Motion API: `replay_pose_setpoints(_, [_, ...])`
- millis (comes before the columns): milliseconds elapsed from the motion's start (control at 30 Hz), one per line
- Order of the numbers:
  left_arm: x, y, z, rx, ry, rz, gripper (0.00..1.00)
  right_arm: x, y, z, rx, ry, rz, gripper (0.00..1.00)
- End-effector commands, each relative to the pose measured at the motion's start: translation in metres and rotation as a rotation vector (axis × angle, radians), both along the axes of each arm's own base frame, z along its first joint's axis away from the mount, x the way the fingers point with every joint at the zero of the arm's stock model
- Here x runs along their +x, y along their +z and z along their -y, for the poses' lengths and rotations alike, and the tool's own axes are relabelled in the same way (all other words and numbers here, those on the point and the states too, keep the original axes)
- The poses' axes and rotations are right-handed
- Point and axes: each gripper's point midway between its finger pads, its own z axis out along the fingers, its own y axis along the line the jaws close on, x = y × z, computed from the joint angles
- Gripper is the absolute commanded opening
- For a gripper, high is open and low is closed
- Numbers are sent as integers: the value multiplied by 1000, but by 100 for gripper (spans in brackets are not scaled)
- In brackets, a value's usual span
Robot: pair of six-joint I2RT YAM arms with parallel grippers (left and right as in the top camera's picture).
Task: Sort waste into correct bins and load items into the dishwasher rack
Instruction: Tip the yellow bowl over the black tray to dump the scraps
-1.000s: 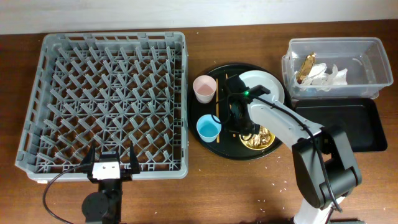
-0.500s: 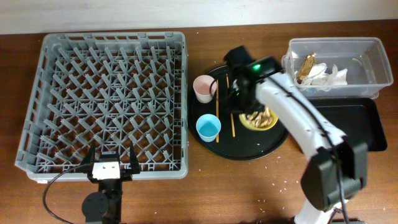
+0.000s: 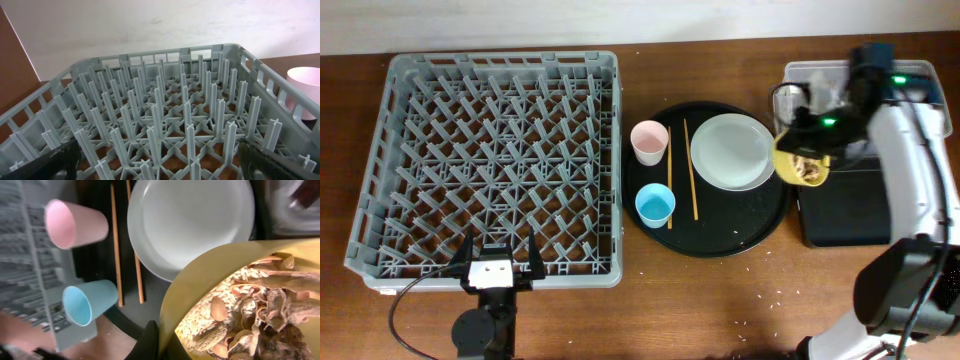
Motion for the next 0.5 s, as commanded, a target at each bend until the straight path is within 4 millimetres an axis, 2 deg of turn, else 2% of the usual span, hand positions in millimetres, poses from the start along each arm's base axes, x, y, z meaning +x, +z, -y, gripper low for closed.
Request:
replay_pose_setpoints(0, [0, 0, 0, 16, -4, 0, 100, 3, 29, 15, 147, 44, 155, 4])
replay_pose_setpoints(167, [0, 0, 0, 16, -4, 0, 100, -6, 26, 59, 256, -29, 234, 4])
replay_pose_setpoints(367, [0, 0, 0, 16, -4, 0, 100, -18, -9, 94, 352, -147, 287, 4])
replay_pose_setpoints(467, [0, 0, 0, 16, -4, 0, 100, -25, -28, 105, 397, -192, 327, 4])
